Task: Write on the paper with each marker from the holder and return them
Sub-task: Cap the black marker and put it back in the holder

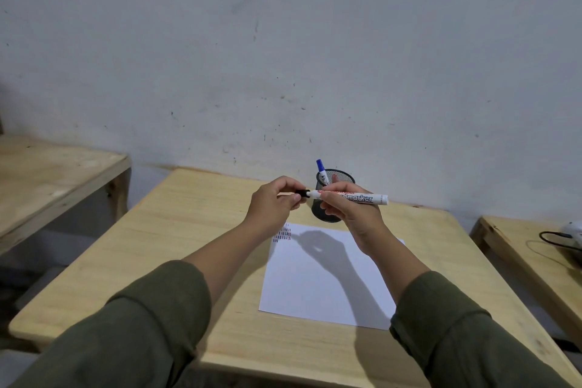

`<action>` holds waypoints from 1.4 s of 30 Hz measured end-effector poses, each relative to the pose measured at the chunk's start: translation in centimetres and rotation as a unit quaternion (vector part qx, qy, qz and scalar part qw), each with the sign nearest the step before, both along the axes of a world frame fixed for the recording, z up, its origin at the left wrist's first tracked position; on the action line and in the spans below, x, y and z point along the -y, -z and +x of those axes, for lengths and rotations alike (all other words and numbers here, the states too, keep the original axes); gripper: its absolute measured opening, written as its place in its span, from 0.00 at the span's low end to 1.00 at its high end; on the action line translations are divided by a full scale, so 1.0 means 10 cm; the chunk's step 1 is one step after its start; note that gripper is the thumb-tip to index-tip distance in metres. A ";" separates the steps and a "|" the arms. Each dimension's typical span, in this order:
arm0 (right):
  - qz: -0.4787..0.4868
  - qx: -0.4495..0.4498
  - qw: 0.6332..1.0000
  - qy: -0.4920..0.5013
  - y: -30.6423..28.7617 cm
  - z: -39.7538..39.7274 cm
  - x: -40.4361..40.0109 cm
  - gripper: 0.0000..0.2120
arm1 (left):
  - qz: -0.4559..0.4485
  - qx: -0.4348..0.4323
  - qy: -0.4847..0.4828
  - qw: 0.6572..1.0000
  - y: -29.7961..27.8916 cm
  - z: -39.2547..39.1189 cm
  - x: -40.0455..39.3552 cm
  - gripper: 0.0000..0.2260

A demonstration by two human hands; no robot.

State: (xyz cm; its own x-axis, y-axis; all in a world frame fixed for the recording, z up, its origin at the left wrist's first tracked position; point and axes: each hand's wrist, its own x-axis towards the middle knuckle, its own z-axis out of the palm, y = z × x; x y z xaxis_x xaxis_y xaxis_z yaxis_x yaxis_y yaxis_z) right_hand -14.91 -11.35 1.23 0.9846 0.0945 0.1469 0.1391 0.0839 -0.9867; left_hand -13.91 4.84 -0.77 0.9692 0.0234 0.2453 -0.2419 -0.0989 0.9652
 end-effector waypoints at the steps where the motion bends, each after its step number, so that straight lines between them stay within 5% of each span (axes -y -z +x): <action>1: -0.001 0.001 1.000 -0.002 0.00 0.00 0.00 0.05 | -0.010 -0.004 0.005 1.000 -0.01 0.00 0.00 0.09; 14: -0.002 0.008 1.000 -0.009 0.02 0.04 0.00 0.04 | -0.172 -0.098 0.051 0.979 -0.08 0.01 0.06 0.06; 28: 0.015 0.009 1.000 -0.014 0.08 0.07 -0.03 0.05 | -0.209 -0.085 0.057 0.973 -0.01 0.05 0.09 0.08; 37: 0.074 -0.036 0.992 -0.100 -0.07 0.08 0.11 0.23 | -0.223 -0.055 0.002 0.973 -0.19 0.31 -0.02 0.09; 42: 0.036 -0.041 0.994 -0.091 -0.13 0.08 0.15 0.15 | -0.197 -0.023 0.035 0.979 -0.36 0.41 0.11 0.12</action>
